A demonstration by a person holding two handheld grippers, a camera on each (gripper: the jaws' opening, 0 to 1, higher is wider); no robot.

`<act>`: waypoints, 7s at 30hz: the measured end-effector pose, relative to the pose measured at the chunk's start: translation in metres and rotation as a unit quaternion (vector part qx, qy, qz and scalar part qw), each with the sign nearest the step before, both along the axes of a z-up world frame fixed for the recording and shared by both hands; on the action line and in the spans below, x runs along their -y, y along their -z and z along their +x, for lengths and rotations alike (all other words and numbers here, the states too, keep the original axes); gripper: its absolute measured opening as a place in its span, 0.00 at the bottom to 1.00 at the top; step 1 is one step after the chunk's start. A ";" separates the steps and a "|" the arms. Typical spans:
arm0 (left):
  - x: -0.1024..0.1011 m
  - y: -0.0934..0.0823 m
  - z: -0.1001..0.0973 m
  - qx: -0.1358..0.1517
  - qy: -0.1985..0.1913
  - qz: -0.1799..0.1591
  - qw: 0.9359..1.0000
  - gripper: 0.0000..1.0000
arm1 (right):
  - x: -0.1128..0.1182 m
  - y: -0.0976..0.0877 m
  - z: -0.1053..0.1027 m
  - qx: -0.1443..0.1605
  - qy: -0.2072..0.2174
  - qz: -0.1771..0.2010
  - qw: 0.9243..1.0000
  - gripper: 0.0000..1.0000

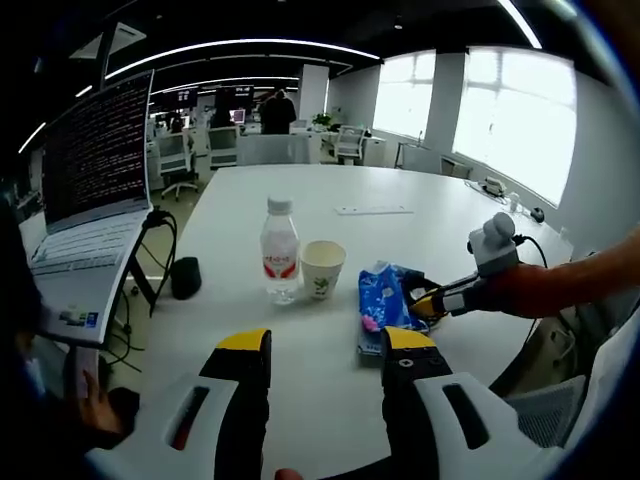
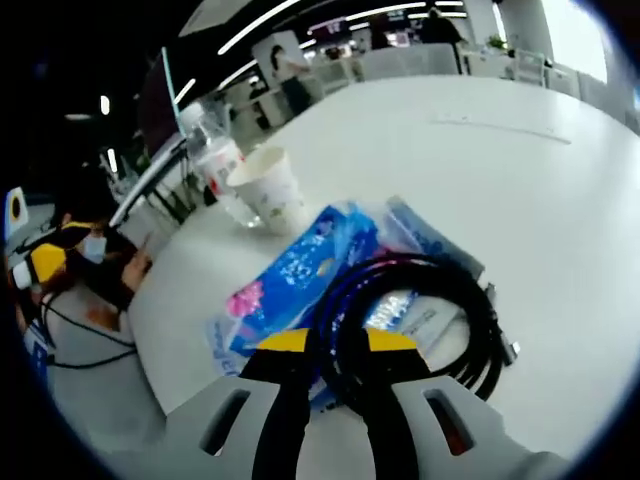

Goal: Arrange the tabletop items into an orderly group along one side of the table until the central work area is clear of visible clutter.

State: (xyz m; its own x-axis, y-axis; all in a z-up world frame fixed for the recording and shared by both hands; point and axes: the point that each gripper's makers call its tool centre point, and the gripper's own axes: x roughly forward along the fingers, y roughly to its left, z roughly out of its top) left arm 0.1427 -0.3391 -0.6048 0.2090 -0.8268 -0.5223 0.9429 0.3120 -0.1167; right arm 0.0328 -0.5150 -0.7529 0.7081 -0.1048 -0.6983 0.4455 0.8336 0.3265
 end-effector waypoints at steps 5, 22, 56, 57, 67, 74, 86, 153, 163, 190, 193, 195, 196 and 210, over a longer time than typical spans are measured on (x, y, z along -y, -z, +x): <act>0.002 0.003 -0.003 -0.003 0.001 0.002 1.000 0.42 | 0.003 -0.001 0.001 0.002 0.004 -0.003 1.000 0.15; -0.007 0.004 -0.001 -0.002 -0.005 0.003 1.000 0.42 | 0.002 -0.010 -0.019 0.025 0.004 -0.006 1.000 0.07; -0.002 0.006 -0.013 -0.006 0.000 0.008 1.000 0.41 | 0.032 -0.036 -0.115 0.035 0.090 -0.023 0.995 0.06; -0.002 0.006 -0.014 -0.007 0.000 0.007 1.000 0.41 | 0.032 -0.036 -0.115 0.035 0.091 -0.023 0.995 0.06; -0.001 0.002 -0.016 -0.007 0.001 0.006 1.000 0.41 | 0.031 -0.034 -0.113 0.037 0.096 -0.015 0.995 0.06; -0.001 0.003 -0.018 -0.010 0.002 0.008 1.000 0.41 | 0.027 -0.021 -0.111 0.030 0.088 -0.006 0.996 0.07; 0.005 0.005 -0.034 -0.011 0.020 0.012 1.000 0.42 | 0.029 0.003 -0.115 0.017 0.067 -0.003 0.998 0.09; 0.047 0.072 -0.126 -0.122 0.010 0.063 0.991 0.40 | 0.032 -0.024 -0.133 0.048 0.033 0.008 0.998 0.23; 0.060 0.078 -0.122 -0.145 -0.019 0.060 0.987 0.39 | 0.046 -0.035 -0.123 0.058 0.021 -0.003 0.998 0.19; 0.099 0.108 -0.109 -0.196 -0.063 0.078 0.975 0.37 | 0.063 -0.057 -0.039 0.077 -0.056 -0.017 0.995 0.20; 0.099 0.113 -0.108 -0.201 -0.070 0.083 0.973 0.37 | 0.063 -0.057 -0.031 0.074 -0.065 -0.017 0.995 0.21; 0.101 0.116 -0.107 -0.204 -0.074 0.086 0.972 0.37 | 0.062 -0.056 -0.027 0.072 -0.071 -0.018 0.995 0.22; 0.101 0.118 -0.107 -0.205 -0.076 0.087 0.972 0.37 | 0.061 -0.055 -0.024 0.071 -0.074 -0.017 0.995 0.22; 0.107 0.127 -0.110 -0.225 -0.087 0.087 0.967 0.36 | 0.056 -0.051 0.004 0.051 -0.102 -0.018 0.993 0.26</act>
